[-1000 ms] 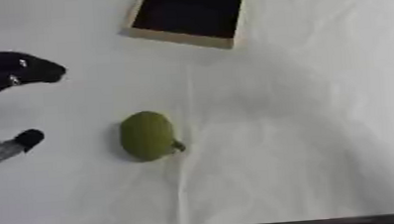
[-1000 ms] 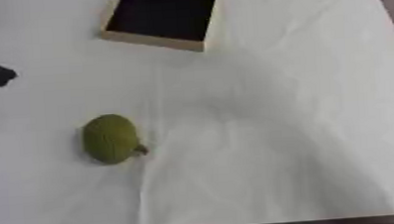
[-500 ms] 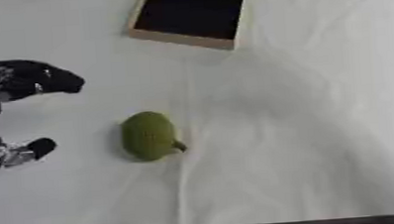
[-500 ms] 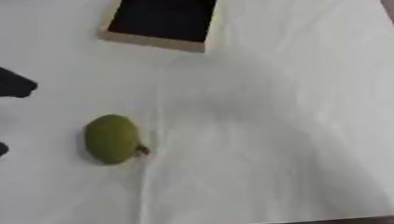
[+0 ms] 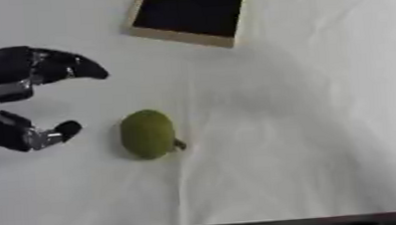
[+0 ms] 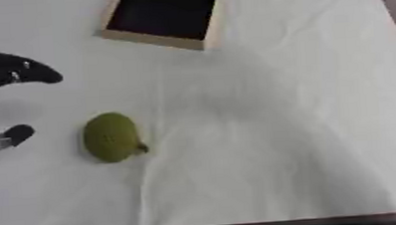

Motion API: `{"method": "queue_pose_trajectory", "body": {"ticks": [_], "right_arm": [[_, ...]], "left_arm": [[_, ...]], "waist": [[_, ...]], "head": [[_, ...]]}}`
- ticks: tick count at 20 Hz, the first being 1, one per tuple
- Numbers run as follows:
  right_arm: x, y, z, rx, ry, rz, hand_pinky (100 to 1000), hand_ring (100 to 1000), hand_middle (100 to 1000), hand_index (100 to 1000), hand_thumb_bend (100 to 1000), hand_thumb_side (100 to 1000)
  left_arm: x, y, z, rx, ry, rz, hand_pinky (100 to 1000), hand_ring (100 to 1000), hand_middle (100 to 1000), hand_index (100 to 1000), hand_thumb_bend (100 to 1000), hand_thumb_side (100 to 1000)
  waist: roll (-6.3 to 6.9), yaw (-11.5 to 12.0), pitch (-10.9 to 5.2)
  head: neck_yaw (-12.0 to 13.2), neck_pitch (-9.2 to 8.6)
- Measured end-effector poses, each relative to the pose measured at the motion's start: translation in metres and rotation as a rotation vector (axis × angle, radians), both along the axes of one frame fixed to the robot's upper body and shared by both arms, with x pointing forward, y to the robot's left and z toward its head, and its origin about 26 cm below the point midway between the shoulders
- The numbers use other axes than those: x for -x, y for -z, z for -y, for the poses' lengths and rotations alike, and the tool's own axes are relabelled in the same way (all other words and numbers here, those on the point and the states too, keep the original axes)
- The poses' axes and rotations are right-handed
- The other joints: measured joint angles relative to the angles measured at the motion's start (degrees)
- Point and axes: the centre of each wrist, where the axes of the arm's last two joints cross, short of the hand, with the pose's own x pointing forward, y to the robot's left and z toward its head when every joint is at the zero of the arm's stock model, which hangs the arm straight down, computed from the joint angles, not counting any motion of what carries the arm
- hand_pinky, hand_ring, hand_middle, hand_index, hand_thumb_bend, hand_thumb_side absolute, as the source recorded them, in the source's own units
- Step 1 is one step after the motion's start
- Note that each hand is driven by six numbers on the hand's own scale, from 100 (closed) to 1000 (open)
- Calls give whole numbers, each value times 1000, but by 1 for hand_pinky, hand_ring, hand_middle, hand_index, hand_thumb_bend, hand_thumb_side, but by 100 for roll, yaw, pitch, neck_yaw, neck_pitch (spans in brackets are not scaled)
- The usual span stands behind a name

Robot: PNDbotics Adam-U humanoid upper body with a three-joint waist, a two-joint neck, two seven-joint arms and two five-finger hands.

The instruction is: Pick up objects on the table and place them in the box.

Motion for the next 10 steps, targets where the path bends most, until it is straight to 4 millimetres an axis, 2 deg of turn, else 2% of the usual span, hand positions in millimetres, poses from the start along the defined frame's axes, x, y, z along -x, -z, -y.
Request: {"method": "queue_pose_trajectory", "body": {"ticks": [4,10], "right_arm": [[0,0,0,0,-2,-2,826,806,665,772,100,483],[0,1,-1,1,-3,-5,827,806,662,771,100,484]], "left_arm": [[-7,4,12,-11,-5,-23,886,904,873,984,259,189],[-13,10,27,-29,-5,-65,884,904,874,980,250,220]], "waist": [[-3,0,-11],[6,6,-16]], "head": [[-2,25],[-18,46]]}}
